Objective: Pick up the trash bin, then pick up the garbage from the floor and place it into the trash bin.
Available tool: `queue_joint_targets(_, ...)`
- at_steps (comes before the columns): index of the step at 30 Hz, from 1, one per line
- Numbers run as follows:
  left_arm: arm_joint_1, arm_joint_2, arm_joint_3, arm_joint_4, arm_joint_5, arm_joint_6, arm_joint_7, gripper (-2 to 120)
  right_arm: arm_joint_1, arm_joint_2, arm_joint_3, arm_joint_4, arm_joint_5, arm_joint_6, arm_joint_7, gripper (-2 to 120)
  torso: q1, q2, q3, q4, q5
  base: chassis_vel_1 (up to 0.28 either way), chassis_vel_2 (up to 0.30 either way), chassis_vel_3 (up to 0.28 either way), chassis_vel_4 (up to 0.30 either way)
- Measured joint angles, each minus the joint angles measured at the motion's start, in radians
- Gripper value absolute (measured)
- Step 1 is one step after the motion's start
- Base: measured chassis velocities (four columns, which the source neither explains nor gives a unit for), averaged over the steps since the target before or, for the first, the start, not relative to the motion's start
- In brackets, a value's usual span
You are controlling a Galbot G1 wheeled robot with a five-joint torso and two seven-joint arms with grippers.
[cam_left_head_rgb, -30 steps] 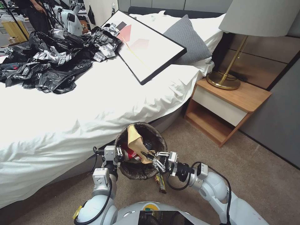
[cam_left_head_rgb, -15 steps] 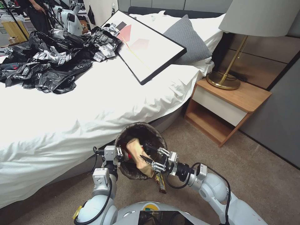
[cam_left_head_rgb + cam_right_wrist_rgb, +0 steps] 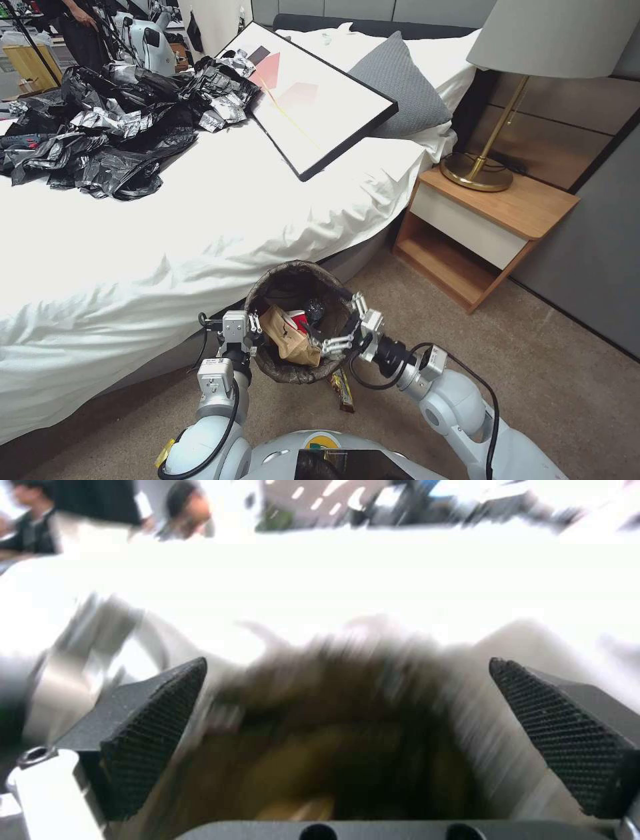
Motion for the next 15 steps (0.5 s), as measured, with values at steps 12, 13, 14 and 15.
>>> queue_joint_targets(12, 0.0, 0.0, 0.0, 0.0, 0.0, 0.0, 0.0, 2, -0.297, 0.209, 0.22, 0.253, -0.285, -0.048, 0.374, 100, 0.0, 0.0, 0.0, -0.0007, -0.0001, 0.0, 0.0, 0.0, 0.0)
queue_joint_targets(13, 0.0, 0.0, 0.0, 0.0, 0.0, 0.0, 0.0, 2, -0.318, 0.223, 0.223, 0.26, -0.305, -0.048, 0.398, 100, 0.0, 0.0, 0.0, -0.0008, -0.0002, 0.0, 0.0, 0.0, 0.0)
queue_joint_targets(14, 0.0, 0.0, 0.0, 0.0, 0.0, 0.0, 0.0, 2, -0.326, 0.229, 0.224, 0.262, -0.313, -0.048, 0.407, 100, 0.0, 0.0, 0.0, -0.0007, -0.0002, 0.0, 0.0, 0.0, 0.0)
queue_joint_targets(15, 0.0, 0.0, 0.0, 0.0, 0.0, 0.0, 0.0, 2, -0.345, 0.244, 0.226, 0.268, -0.333, -0.047, 0.43, 100, 0.0, 0.0, 0.0, -0.0006, -0.0002, 0.0, 0.0, 0.0, 0.0)
